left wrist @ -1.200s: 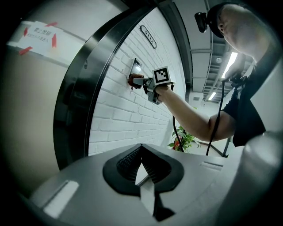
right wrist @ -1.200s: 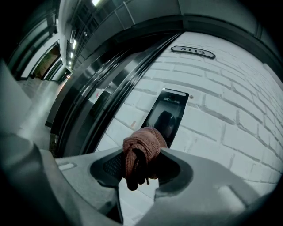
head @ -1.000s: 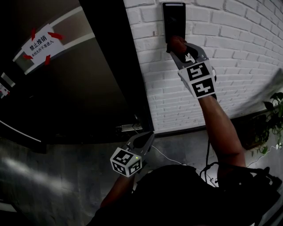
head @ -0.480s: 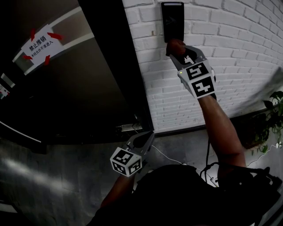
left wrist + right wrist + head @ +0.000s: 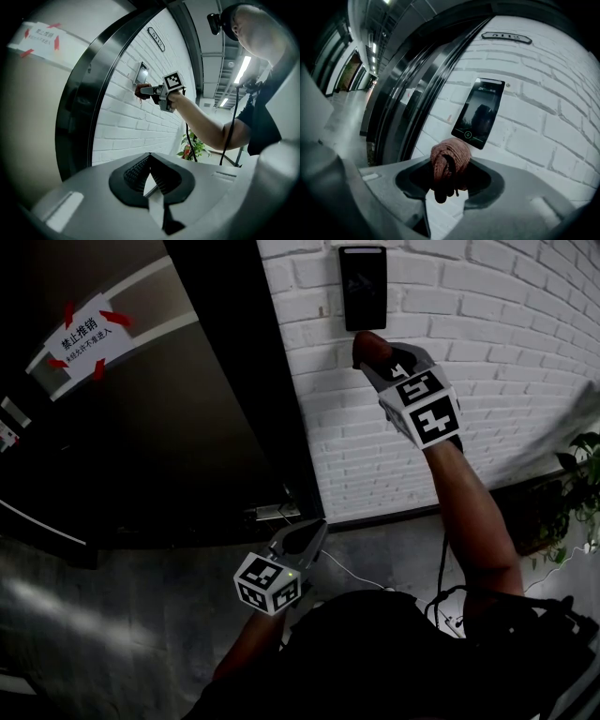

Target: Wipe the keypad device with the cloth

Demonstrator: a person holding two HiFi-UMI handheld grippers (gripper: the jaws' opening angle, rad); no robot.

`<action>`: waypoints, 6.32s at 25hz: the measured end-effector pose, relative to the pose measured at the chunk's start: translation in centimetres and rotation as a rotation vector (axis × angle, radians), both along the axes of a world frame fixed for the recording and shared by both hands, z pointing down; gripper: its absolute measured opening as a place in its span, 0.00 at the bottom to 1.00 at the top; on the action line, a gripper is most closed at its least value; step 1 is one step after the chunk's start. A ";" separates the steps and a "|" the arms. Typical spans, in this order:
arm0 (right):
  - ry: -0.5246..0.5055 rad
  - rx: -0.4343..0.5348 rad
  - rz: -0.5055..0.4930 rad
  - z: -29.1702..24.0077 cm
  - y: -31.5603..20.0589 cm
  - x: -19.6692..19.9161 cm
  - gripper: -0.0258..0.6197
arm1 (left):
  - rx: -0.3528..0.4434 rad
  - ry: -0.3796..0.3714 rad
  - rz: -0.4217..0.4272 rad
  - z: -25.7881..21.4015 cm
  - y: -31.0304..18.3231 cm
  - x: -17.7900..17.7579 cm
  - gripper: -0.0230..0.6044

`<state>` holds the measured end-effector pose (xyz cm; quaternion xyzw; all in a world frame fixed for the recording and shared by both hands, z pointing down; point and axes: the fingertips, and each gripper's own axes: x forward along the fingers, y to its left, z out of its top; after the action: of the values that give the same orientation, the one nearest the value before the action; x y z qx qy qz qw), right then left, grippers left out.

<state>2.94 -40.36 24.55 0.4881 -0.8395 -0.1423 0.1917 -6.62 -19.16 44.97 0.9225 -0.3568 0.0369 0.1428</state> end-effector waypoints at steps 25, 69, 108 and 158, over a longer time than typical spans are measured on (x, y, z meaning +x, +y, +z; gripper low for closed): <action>-0.081 0.332 -0.026 -13.9 3.6 -0.1 0.28 | -0.002 0.011 -0.021 -0.5 -0.4 -0.8 0.06; -0.040 0.324 0.033 -12.4 -1.0 -0.4 0.28 | -0.021 0.013 -0.018 0.1 -1.2 -0.7 0.06; -0.028 0.130 0.028 -2.1 -0.9 -0.8 0.28 | -0.005 -0.004 -0.021 0.2 0.2 -1.6 0.06; -0.306 -0.219 -0.120 16.5 31.9 12.0 0.28 | 0.006 -0.024 0.036 0.5 14.7 10.1 0.06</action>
<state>14.92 -8.46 41.00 0.4296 -0.8968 0.0146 0.1048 3.50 -4.45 45.43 0.9287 -0.3418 0.0494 0.1350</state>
